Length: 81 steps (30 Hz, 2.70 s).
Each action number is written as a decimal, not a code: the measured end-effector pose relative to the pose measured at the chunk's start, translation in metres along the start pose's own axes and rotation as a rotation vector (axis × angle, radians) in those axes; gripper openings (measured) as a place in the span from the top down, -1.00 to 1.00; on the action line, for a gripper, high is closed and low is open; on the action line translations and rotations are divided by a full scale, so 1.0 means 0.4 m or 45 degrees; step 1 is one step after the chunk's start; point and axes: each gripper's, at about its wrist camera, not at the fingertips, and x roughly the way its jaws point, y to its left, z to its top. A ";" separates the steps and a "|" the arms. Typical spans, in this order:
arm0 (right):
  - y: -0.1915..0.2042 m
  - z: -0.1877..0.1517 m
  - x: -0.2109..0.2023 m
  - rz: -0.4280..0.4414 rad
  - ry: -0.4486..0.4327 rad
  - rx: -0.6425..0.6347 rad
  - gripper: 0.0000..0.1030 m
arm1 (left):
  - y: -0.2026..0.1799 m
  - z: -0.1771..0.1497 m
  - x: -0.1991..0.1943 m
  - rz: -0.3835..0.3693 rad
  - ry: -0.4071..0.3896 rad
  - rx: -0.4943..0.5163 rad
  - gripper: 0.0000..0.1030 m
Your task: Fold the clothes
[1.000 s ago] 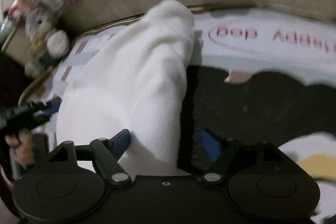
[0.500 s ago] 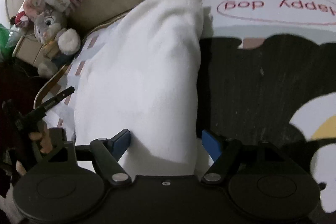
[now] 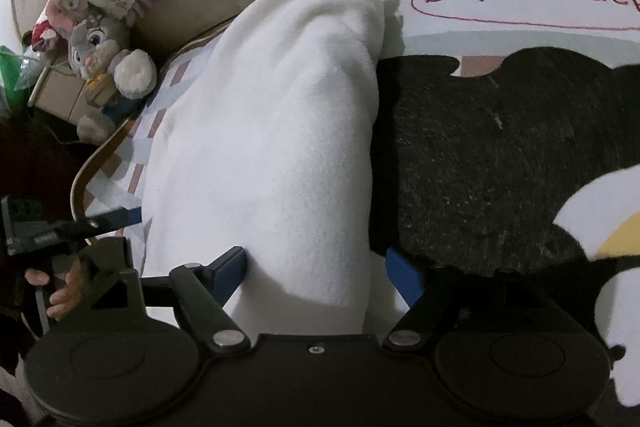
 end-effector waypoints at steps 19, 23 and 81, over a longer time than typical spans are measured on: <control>0.037 0.038 0.074 0.036 0.000 -0.087 -0.72 | 0.077 -0.069 0.121 -0.280 -0.042 -0.445 -0.47; 0.092 0.042 0.083 -0.040 -0.048 -0.202 -0.67 | 0.057 -0.068 0.127 -0.243 -0.079 -0.341 0.20; 0.363 0.044 0.101 -0.098 -0.310 -0.470 -0.06 | 0.109 0.068 -0.022 -0.245 -0.275 -0.313 0.31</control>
